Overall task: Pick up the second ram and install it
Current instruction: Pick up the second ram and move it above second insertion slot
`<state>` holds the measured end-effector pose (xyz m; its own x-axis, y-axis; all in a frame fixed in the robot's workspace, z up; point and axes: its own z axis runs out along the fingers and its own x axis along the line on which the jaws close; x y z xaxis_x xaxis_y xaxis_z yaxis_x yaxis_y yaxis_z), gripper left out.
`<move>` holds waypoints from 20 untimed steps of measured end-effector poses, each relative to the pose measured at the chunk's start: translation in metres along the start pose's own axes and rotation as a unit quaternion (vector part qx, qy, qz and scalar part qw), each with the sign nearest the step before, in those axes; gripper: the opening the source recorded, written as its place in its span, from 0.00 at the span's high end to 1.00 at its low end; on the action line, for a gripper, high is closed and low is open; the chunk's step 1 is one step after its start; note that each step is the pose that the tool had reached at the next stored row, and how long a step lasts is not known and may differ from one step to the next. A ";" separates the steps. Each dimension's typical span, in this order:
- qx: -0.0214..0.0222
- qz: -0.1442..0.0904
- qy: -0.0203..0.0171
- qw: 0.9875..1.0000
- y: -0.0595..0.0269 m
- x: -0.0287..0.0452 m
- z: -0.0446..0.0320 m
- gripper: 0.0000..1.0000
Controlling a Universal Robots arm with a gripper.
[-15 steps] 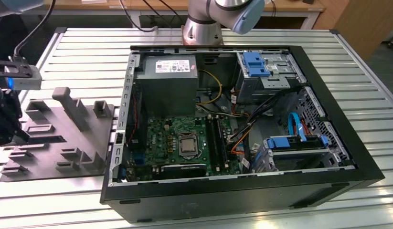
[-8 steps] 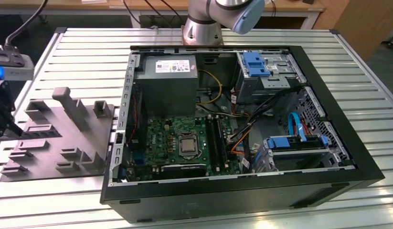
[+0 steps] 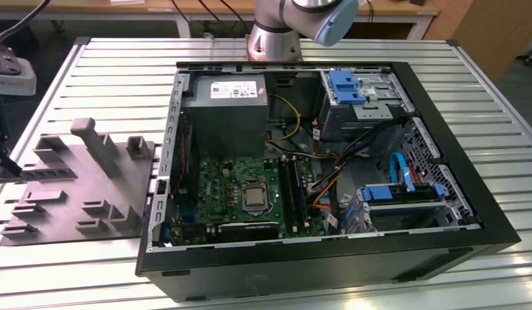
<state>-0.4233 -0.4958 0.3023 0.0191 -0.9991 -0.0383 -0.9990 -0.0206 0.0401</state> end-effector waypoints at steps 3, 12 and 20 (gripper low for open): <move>0.000 0.000 0.000 1.000 0.0003 -0.0003 -0.0077 0.88; 0.000 0.000 0.000 1.000 0.0013 -0.0013 -0.0334 0.88; 0.000 0.000 0.000 1.000 0.0021 -0.0020 -0.0523 0.88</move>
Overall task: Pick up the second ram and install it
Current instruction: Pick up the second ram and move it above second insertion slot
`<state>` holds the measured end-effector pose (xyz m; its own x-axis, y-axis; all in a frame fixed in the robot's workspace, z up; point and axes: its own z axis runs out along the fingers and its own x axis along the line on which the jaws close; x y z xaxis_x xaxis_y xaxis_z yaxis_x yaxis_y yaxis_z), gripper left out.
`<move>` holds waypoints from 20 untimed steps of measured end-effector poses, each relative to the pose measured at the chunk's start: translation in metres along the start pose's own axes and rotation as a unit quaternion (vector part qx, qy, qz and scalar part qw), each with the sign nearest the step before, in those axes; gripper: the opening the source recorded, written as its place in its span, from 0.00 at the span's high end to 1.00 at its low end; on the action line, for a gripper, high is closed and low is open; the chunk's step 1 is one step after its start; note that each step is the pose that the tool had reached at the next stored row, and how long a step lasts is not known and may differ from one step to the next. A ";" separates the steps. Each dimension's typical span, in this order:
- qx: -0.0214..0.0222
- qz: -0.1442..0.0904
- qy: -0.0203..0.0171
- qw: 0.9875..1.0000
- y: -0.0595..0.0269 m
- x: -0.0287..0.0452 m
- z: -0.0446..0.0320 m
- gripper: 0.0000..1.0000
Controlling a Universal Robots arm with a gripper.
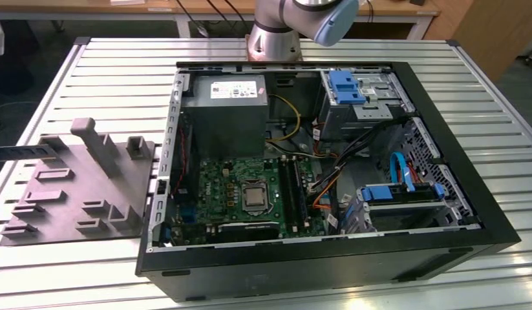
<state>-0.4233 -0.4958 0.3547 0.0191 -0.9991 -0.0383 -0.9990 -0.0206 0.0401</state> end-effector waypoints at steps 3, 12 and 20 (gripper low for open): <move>0.000 0.000 0.000 1.000 0.0003 -0.0003 -0.0071 0.88; 0.000 0.000 0.000 1.000 0.0014 -0.0013 -0.0351 0.88; 0.000 0.000 0.000 1.000 0.0022 -0.0021 -0.0541 0.88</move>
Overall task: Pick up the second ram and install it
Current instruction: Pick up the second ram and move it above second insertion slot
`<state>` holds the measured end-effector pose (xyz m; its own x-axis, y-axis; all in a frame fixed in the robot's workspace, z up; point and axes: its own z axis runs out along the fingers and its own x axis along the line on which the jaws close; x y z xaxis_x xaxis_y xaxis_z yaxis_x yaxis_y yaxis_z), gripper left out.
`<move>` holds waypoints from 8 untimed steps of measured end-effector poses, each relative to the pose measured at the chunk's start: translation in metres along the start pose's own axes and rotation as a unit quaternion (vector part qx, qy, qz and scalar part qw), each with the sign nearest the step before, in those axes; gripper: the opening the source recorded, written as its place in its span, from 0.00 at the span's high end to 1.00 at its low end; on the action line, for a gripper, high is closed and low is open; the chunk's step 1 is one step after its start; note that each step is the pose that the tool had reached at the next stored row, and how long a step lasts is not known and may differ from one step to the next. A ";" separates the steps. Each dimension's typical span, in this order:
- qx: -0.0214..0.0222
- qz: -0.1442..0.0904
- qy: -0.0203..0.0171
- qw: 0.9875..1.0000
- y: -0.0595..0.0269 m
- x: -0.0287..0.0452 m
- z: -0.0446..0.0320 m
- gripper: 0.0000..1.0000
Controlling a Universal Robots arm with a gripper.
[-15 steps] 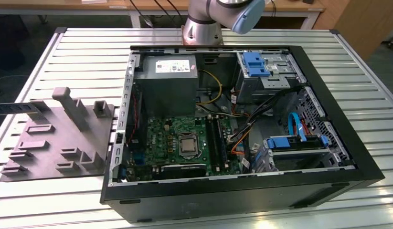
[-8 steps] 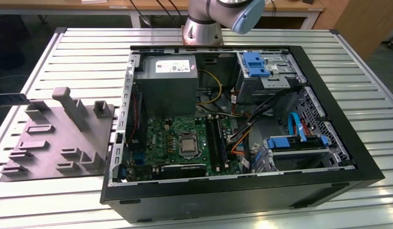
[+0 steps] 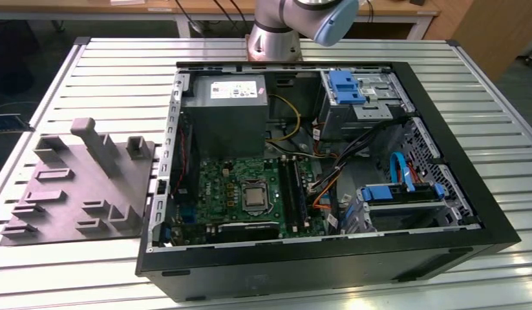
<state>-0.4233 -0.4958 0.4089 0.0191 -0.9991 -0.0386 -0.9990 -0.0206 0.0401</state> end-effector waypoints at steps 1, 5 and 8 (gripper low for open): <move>0.000 0.000 0.000 1.000 0.0001 -0.0001 -0.0020 0.88; 0.000 0.000 0.000 1.000 0.0004 -0.0003 -0.0090 0.88; 0.000 0.000 0.000 1.000 0.0004 -0.0004 -0.0116 0.88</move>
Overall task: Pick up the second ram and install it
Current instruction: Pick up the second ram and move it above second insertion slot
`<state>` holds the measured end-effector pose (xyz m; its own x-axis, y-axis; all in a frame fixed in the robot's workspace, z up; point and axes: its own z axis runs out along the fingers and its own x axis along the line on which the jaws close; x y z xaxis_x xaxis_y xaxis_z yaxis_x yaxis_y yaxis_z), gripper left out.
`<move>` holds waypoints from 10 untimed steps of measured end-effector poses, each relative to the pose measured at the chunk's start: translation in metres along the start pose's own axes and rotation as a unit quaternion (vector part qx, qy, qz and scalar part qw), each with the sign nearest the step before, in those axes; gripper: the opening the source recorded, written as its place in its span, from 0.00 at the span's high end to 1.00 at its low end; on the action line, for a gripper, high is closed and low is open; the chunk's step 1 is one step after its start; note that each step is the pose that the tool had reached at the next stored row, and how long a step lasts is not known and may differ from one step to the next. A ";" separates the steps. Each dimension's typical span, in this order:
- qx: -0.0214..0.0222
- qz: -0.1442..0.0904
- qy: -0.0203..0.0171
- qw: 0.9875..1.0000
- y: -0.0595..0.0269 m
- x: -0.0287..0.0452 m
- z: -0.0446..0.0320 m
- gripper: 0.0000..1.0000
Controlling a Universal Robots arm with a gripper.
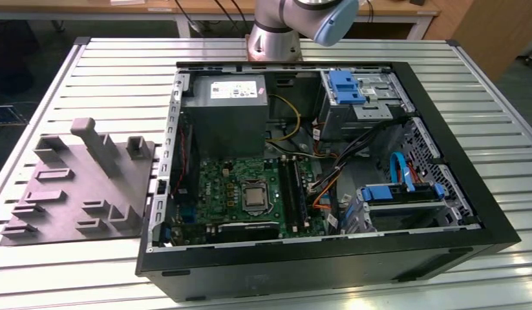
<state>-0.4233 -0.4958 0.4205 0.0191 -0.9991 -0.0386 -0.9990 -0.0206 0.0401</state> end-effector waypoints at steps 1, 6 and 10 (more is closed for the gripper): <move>0.000 0.000 0.000 1.000 0.0000 0.0000 0.0000 0.88; 0.000 0.000 0.000 1.000 0.0001 0.0000 -0.0012 0.88; 0.000 0.000 0.000 1.000 0.0001 0.0000 -0.0013 0.88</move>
<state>-0.4233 -0.4958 0.4218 0.0191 -0.9991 -0.0386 -0.9990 -0.0206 0.0401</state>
